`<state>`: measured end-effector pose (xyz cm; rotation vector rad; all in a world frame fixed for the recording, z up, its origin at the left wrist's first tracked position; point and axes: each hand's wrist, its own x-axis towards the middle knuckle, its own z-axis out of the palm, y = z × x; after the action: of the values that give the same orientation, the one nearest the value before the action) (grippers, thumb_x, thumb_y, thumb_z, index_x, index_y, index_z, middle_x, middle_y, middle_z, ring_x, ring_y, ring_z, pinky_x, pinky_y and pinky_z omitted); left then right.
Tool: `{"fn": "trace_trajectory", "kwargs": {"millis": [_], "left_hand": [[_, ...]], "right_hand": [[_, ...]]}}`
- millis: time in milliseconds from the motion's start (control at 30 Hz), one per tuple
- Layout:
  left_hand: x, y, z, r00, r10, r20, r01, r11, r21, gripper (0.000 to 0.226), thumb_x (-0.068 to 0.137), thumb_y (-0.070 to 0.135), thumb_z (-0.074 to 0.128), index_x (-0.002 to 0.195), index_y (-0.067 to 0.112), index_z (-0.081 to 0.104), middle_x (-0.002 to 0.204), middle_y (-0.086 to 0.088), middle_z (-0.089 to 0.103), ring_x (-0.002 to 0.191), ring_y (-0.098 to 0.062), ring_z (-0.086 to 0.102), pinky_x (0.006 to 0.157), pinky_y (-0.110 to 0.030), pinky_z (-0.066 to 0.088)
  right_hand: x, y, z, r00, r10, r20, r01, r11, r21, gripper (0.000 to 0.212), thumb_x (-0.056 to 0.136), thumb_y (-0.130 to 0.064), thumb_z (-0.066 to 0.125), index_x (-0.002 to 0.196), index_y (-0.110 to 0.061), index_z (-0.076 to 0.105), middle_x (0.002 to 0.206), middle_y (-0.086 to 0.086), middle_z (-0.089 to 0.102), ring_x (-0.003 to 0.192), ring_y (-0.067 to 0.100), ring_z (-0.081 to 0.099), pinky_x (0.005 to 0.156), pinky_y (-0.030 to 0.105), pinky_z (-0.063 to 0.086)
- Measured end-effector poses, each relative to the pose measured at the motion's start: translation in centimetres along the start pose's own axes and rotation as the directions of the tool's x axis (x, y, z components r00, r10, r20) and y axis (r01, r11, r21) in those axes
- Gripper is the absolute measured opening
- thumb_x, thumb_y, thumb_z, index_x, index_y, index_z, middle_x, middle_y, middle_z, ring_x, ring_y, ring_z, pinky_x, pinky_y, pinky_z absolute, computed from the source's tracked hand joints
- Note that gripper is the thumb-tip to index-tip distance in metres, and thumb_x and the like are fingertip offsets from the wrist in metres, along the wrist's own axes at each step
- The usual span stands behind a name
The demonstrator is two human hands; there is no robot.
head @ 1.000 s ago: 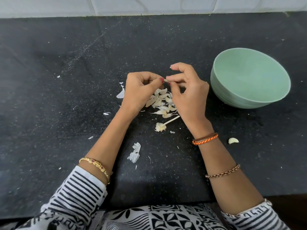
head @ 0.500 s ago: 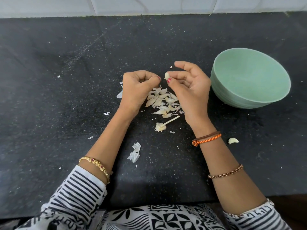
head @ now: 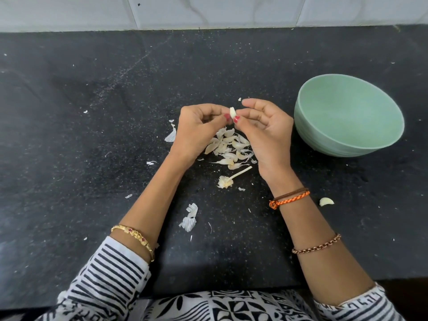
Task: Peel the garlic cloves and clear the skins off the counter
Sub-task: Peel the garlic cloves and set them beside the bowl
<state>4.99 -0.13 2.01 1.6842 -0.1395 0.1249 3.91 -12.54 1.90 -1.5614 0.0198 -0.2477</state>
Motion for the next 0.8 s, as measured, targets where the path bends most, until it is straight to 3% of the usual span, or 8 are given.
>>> {"fn": "trace_trajectory", "kwargs": {"millis": [200, 367, 633, 800], "left_hand": [[-0.31, 0.48, -0.11, 1.0, -0.01, 0.012, 0.009, 0.999, 0.054, 0.011, 0.086, -0.001, 0.06, 0.09, 0.006, 0.067, 0.049, 0.016, 0.061, 0.041, 0.007, 0.049, 0.045, -0.003, 0.033], [-0.09, 0.23, -0.27, 0.999, -0.033, 0.005, 0.033, 0.996, 0.086, 0.018, 0.085, 0.001, 0.062, 0.072, 0.013, 0.068, 0.049, 0.014, 0.062, 0.045, 0.003, 0.05, 0.046, -0.008, 0.037], [-0.15, 0.19, 0.38, 0.985, -0.156, -0.075, 0.155, 0.988, -0.018, 0.028, 0.081, -0.004, 0.06, 0.059, 0.014, 0.064, 0.043, 0.012, 0.055, 0.043, 0.001, 0.042, 0.043, -0.012, 0.034], [-0.28, 0.48, 0.62, 0.982, -0.175, -0.068, 0.171, 0.983, -0.06, 0.029, 0.081, -0.005, 0.058, 0.058, 0.013, 0.062, 0.042, 0.012, 0.054, 0.042, 0.002, 0.042, 0.043, -0.012, 0.034]], "right_hand": [[-0.08, 0.28, 0.05, 0.997, -0.078, 0.003, 0.078, 0.993, -0.084, 0.024, 0.079, 0.006, 0.067, 0.097, -0.009, 0.063, 0.08, -0.003, 0.066, 0.073, 0.001, 0.065, 0.069, 0.014, 0.051], [0.11, 0.44, -0.19, 0.994, -0.111, 0.012, 0.111, 0.986, -0.125, 0.025, 0.078, 0.008, 0.066, 0.096, -0.009, 0.064, 0.078, -0.006, 0.065, 0.071, 0.0, 0.065, 0.069, 0.015, 0.052], [0.07, 0.46, 0.03, 0.977, -0.208, 0.055, 0.215, 0.953, -0.211, 0.025, 0.078, 0.011, 0.063, 0.095, -0.006, 0.066, 0.077, -0.012, 0.062, 0.069, -0.005, 0.063, 0.068, 0.013, 0.051], [-0.03, -0.21, -0.06, 0.991, -0.099, 0.084, 0.108, 0.988, -0.114, 0.03, 0.08, 0.013, 0.06, 0.095, -0.013, 0.064, 0.078, -0.005, 0.062, 0.071, -0.004, 0.061, 0.069, 0.013, 0.049]]}}
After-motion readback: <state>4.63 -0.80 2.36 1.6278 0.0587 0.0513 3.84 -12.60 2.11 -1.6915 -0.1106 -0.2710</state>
